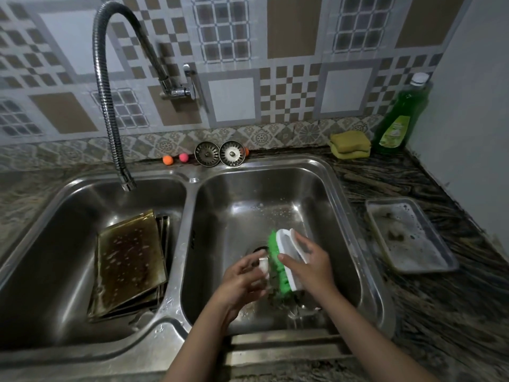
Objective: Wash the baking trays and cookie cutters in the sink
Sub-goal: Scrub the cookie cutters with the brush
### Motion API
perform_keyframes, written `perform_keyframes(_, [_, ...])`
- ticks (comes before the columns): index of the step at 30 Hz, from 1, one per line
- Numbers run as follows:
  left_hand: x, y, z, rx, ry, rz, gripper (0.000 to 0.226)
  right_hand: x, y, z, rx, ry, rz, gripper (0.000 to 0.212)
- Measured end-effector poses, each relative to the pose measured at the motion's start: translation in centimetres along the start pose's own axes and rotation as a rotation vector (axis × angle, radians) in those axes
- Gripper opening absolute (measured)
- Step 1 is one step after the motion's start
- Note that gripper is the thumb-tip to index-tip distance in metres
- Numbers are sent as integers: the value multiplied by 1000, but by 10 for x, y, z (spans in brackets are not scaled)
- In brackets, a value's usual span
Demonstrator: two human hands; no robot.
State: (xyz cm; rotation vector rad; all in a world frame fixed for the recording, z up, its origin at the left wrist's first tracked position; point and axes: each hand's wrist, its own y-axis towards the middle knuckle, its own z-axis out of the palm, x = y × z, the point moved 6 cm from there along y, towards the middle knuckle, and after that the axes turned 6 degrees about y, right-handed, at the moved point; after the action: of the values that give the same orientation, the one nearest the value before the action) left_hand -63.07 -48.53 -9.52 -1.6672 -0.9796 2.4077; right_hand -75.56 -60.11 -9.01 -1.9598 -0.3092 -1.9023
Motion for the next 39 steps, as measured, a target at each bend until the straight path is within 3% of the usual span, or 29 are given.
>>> perform_keyframes(3, [-10, -1, -9, -114, 327, 98, 49, 3, 8, -17, -80, 11, 30, 66])
perform_keyframes(6, [-19, -2, -11, -192, 471, 209, 59, 14, 5, -14, -9, 196, 49, 57])
perform_keyframes(9, [-23, -5, -9, -200, 343, 278, 54, 16, -8, 4, 103, 271, 78, 56])
perform_keyframes(15, [-10, -10, -9, -207, -38, 244, 37, 1, -21, 24, 55, 540, 266, 67])
perform_keyframes(19, [2, -11, -7, -223, -158, 206, 49, 13, -20, 24, 86, 486, 211, 67])
perform_keyframes(23, [2, -7, -3, -152, -259, 182, 37, 25, -20, 28, 202, 320, 52, 63])
perform_keyframes(30, [7, -12, -2, -90, -225, 137, 31, 13, -5, 5, 52, 73, 33, 63])
perform_keyframes(32, [9, -8, -3, -131, -214, 114, 28, 14, -5, -1, 12, 173, 47, 55])
perform_keyframes(34, [9, -4, -2, -165, -240, 102, 29, 16, -10, 5, 92, 275, 58, 51])
perform_keyframes(36, [7, -4, 3, -128, -306, 101, 36, 16, -19, 17, 200, 268, 44, 59])
perform_keyframes(39, [8, -7, 4, -66, -386, 91, 43, 16, -20, 21, 163, 183, -9, 64])
